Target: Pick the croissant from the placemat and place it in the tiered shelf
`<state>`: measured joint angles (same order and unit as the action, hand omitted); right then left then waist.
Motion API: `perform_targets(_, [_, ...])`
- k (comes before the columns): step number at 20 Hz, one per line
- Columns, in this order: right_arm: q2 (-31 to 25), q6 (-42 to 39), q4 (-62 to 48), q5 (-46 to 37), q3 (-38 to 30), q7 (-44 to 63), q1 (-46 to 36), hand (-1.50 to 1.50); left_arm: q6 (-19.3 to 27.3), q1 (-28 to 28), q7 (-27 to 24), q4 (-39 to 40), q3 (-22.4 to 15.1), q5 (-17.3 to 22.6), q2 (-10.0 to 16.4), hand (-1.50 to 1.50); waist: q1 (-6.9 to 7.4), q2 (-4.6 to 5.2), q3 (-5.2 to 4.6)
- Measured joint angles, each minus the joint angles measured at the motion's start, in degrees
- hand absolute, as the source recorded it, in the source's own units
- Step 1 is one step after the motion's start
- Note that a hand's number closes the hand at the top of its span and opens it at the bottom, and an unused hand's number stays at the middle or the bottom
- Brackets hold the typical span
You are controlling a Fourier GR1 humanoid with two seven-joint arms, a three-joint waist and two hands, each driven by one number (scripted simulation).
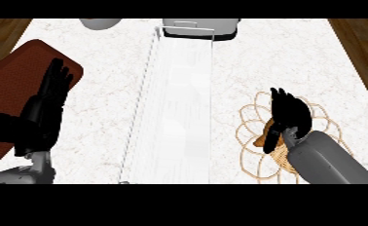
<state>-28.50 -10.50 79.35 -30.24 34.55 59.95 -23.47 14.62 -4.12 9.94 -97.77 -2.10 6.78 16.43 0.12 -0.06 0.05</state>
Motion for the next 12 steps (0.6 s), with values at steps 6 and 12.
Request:
perform_targets(6, [2.7, -0.9, -2.1, -3.1, -3.5, -1.6, 2.1, -1.50, -1.6, 0.3, -1.4, 0.8, 1.3, -0.7, -0.9, 0.00, -0.02, -0.02, 0.07])
perform_targets(12, [4.3, -2.6, -6.3, -5.7, -5.5, -5.7, 2.0, 1.50, -1.6, -0.4, -0.9, 1.3, 1.3, -2.2, -2.4, 0.00, 0.15, -0.27, -0.18])
